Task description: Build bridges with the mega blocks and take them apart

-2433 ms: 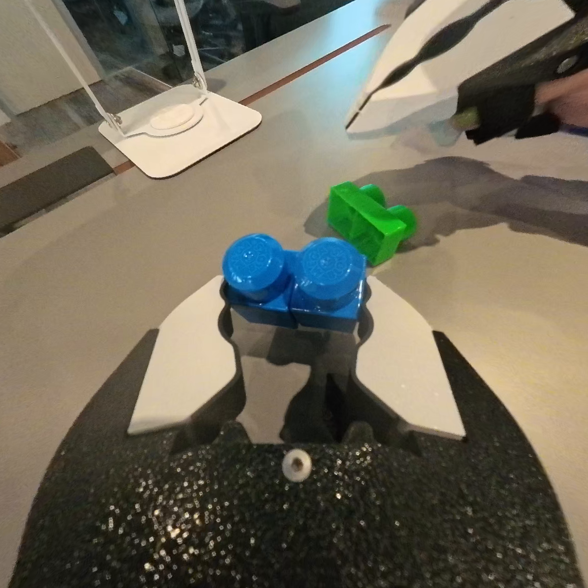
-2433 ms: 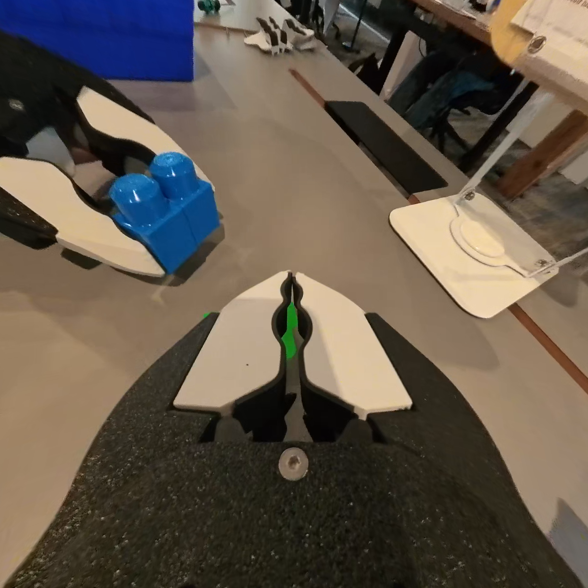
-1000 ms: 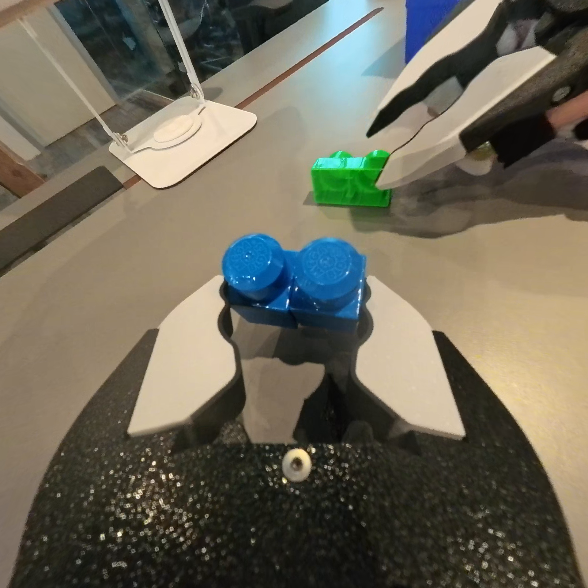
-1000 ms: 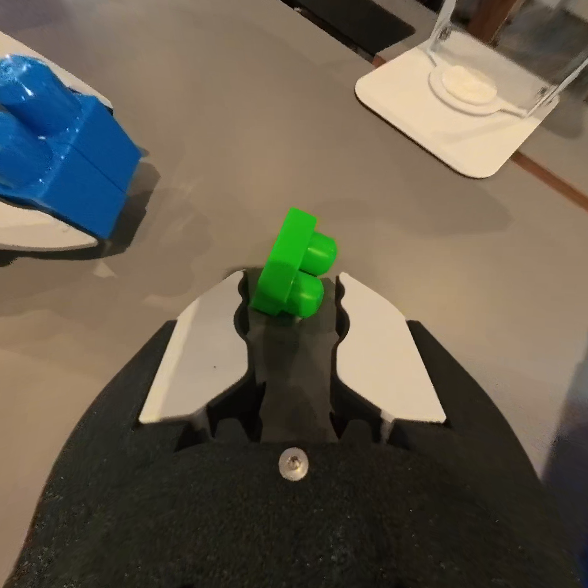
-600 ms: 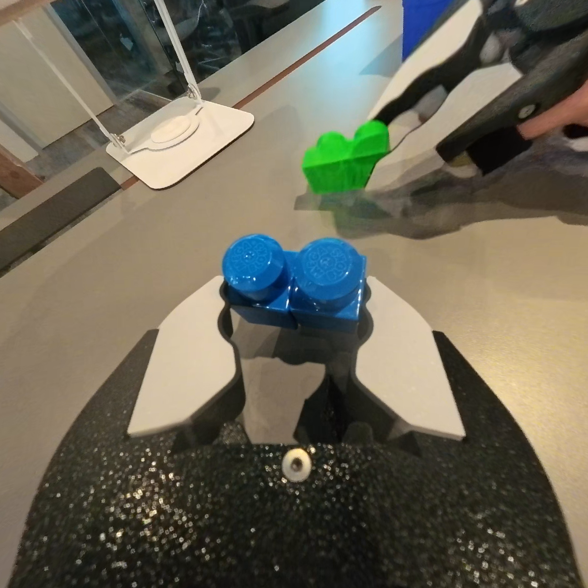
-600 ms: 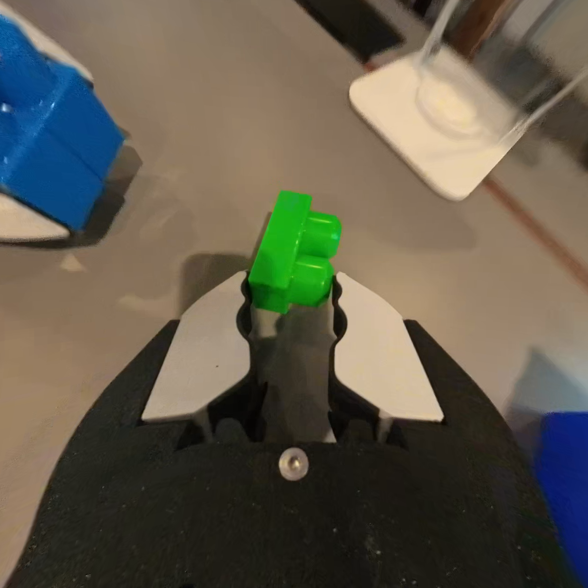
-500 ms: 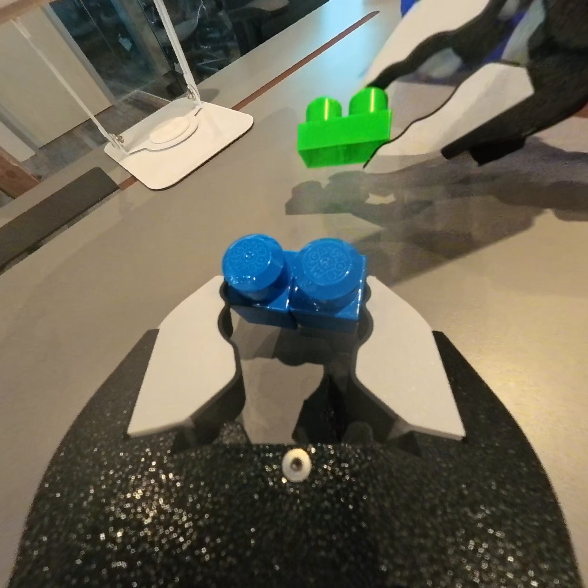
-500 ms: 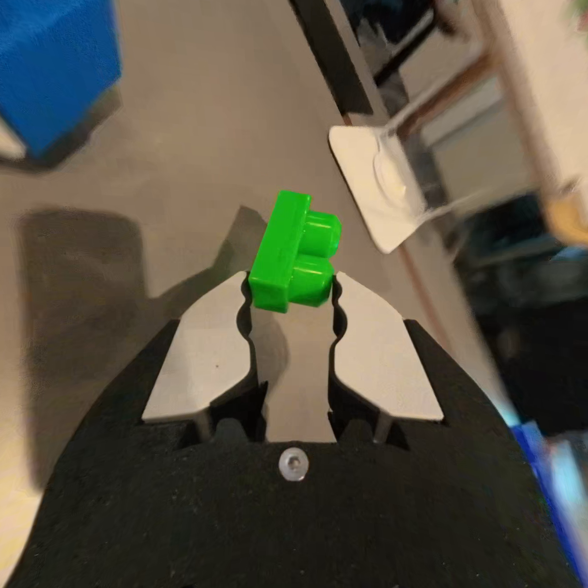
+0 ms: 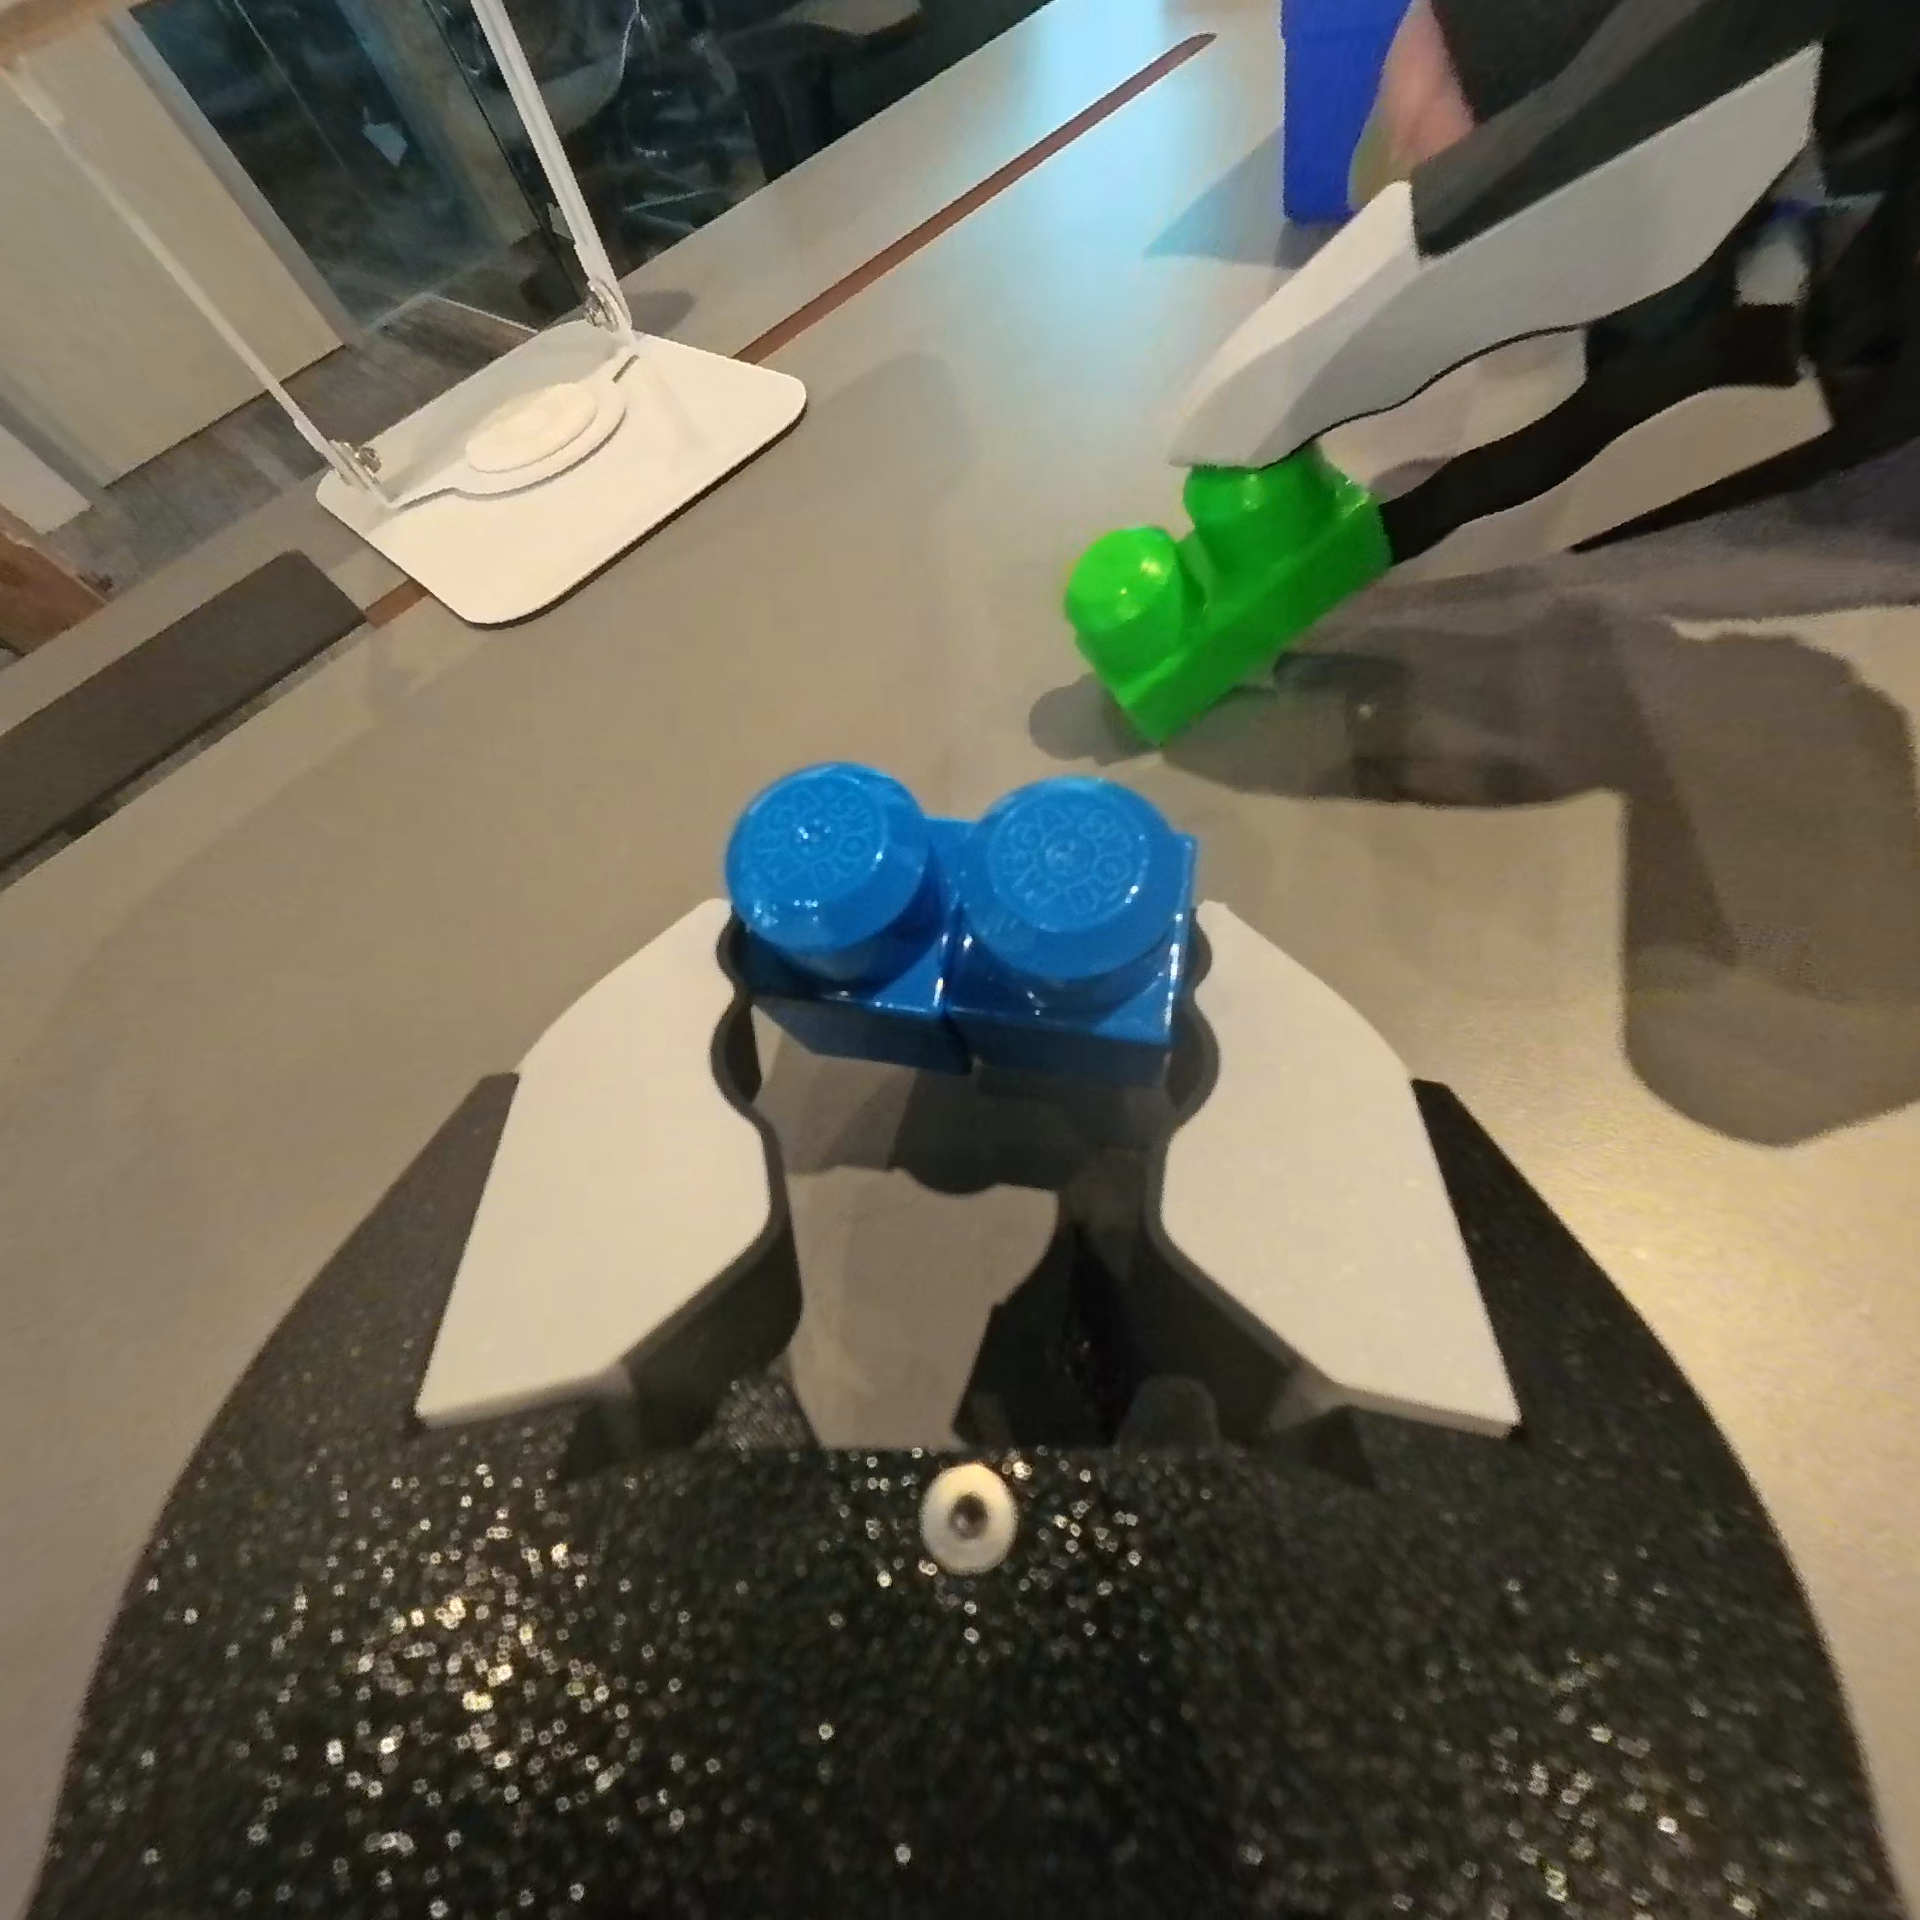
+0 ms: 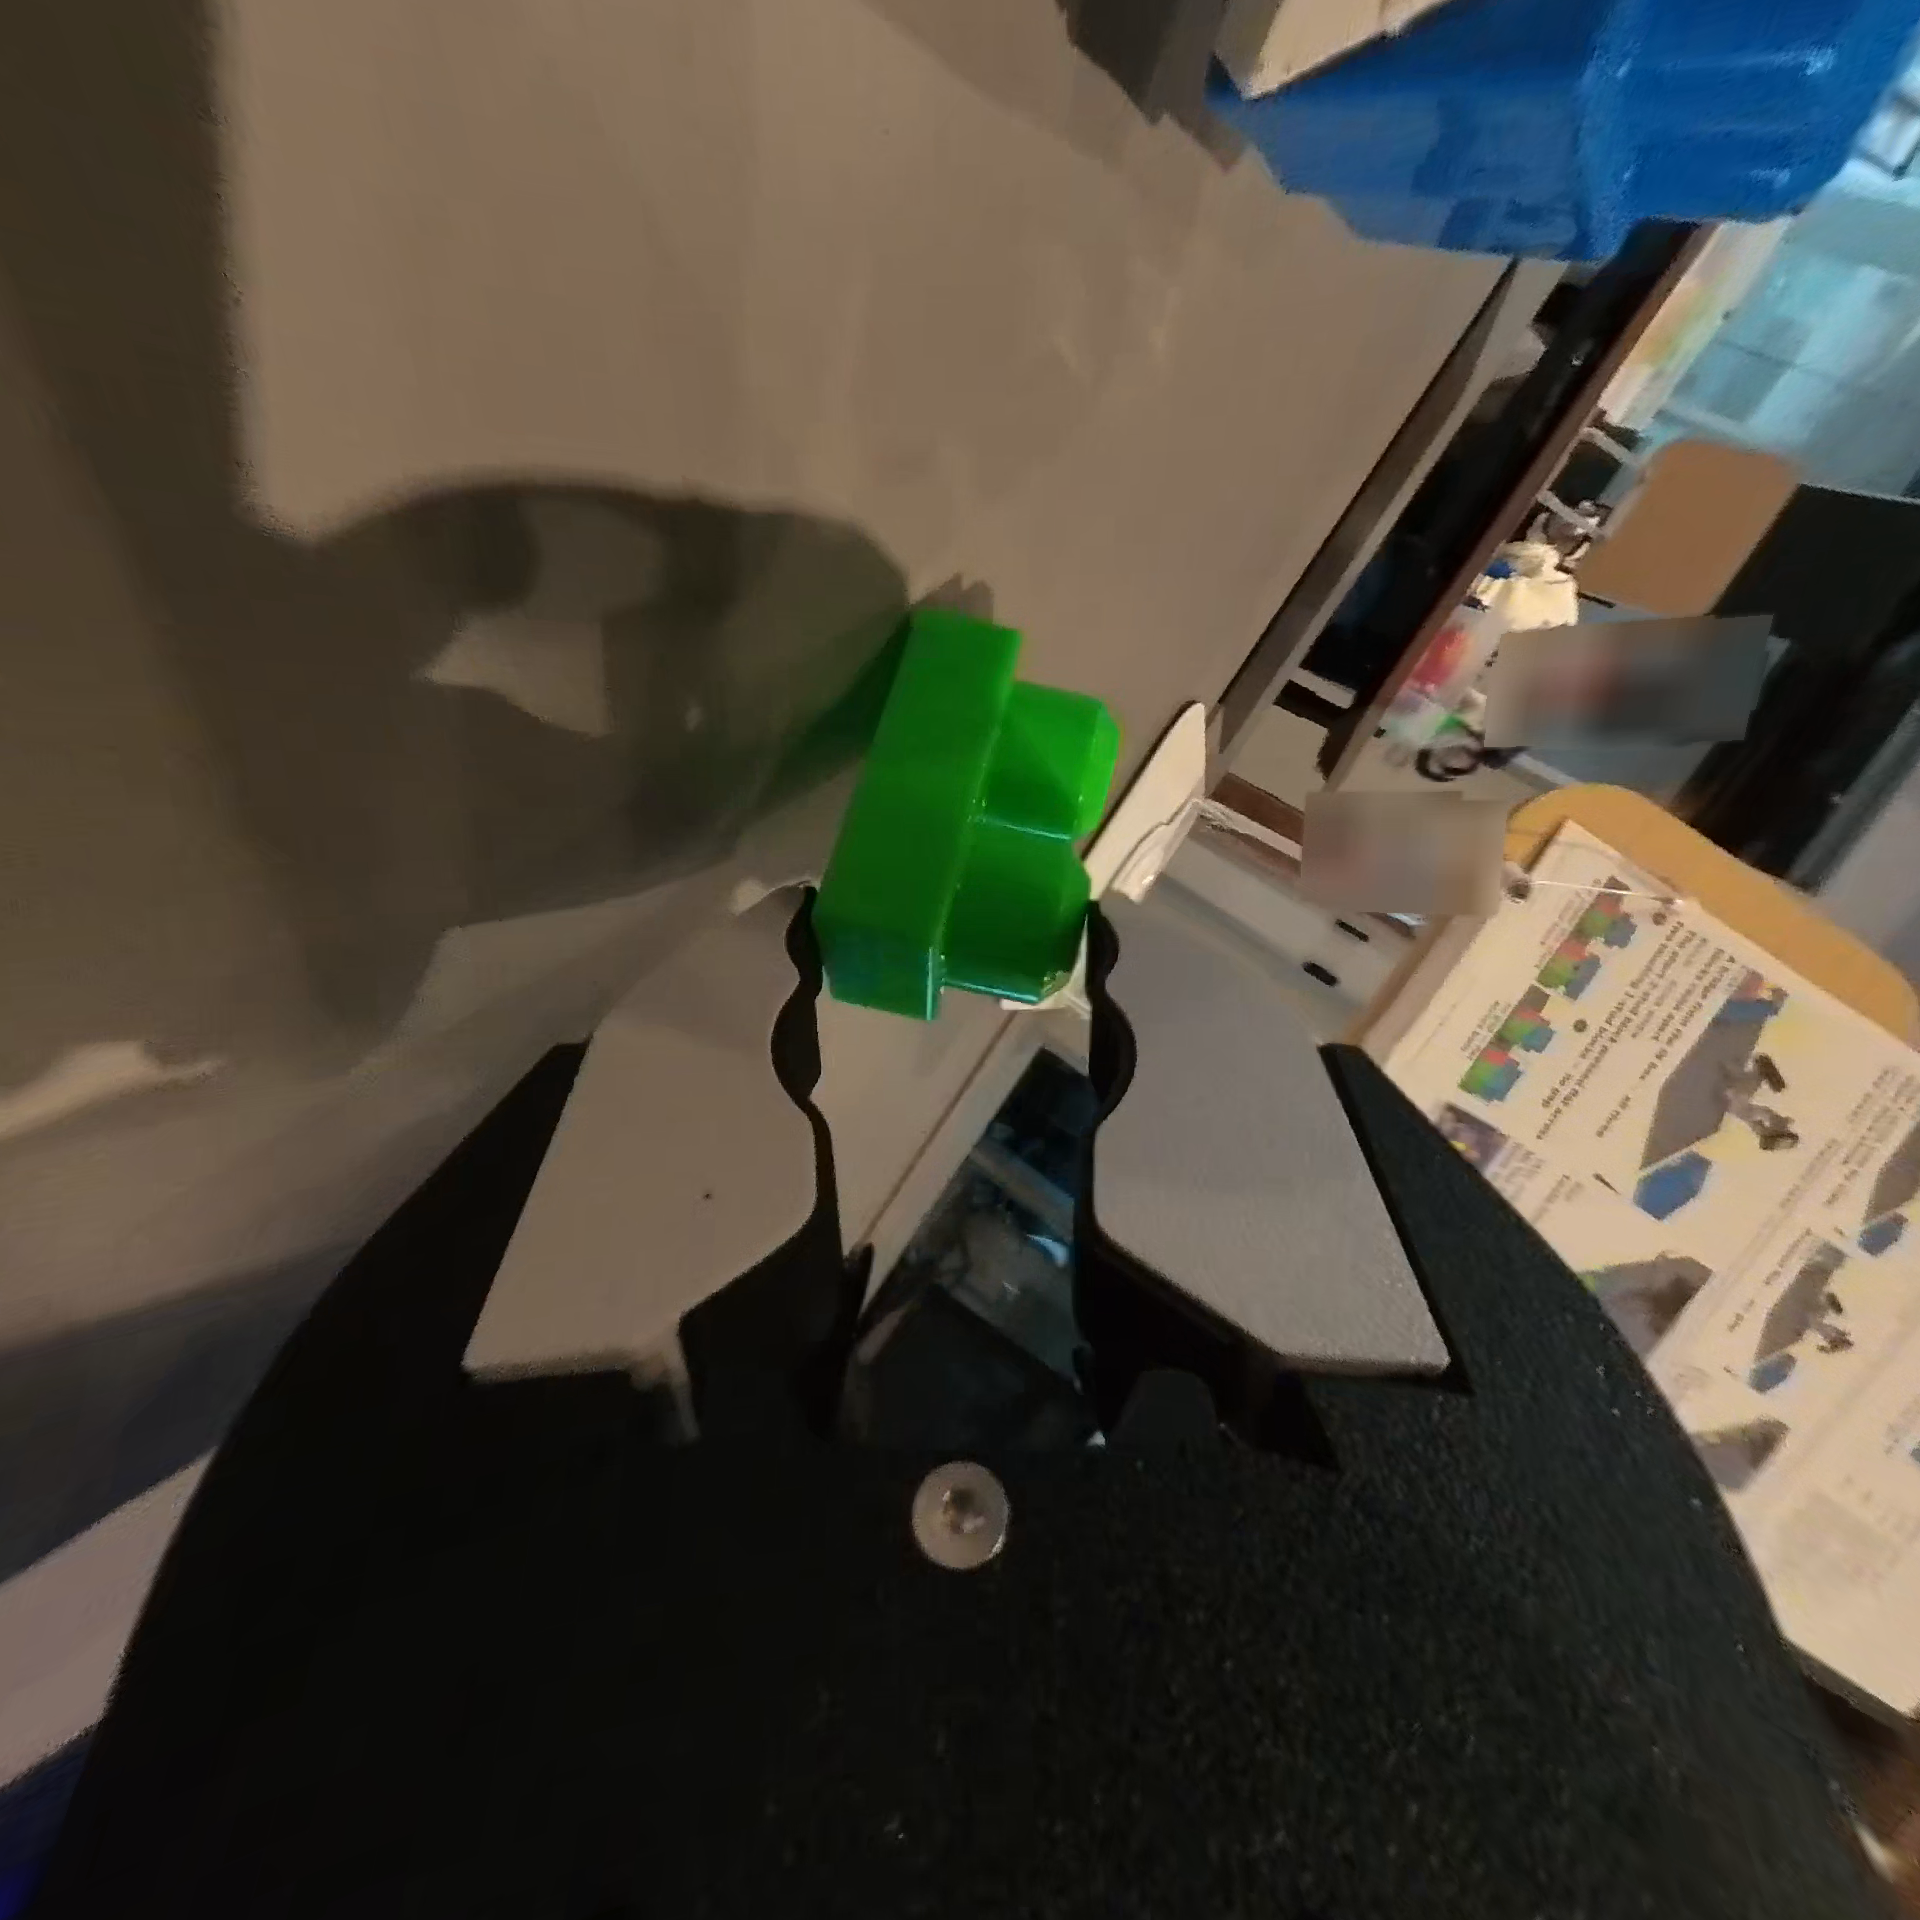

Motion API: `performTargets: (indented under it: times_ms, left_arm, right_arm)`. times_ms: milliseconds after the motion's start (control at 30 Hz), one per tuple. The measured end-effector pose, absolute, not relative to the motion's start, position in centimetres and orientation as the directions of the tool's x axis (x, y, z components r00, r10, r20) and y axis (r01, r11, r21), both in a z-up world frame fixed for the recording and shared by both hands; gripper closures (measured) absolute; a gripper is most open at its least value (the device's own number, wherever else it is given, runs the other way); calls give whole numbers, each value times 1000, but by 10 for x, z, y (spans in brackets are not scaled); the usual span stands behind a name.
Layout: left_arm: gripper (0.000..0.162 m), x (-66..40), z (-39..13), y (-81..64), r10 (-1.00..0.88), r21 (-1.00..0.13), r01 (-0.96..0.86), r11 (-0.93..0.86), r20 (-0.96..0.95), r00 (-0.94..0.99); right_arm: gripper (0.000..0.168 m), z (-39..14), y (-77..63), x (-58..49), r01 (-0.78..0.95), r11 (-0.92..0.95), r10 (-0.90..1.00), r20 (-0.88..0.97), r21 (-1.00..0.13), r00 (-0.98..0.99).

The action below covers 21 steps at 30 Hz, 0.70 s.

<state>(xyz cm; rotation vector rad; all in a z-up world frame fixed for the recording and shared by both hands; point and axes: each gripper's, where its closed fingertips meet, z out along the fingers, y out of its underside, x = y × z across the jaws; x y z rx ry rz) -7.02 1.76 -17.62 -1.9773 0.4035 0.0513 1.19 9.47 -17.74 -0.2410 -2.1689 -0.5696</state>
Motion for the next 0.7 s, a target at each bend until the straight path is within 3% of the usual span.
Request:
performTargets:
  times_ms: [233,400,500,600,700]
  left_arm:
    - [85,-69,-176,17,-261,-875,-302,-377,-213,942]
    - [85,-69,-176,17,-262,-875,-303,-377,-213,941]
    - [85,-69,-176,17,-261,-876,-301,-377,-212,942]
    - [85,-69,-176,17,-262,-876,-302,-376,-212,941]
    - [85,-68,-176,17,-262,-875,-304,-376,-214,941]
  right_arm:
    - [103,-175,95,20,401,873,39,779,278,-626]
    - [100,-172,91,31,456,876,156,801,158,-578]
    - [90,-174,87,41,524,851,307,783,28,-541]
    - [94,-169,83,48,582,806,440,769,-110,-464]
    - [105,-156,73,45,630,638,714,646,-442,-270]
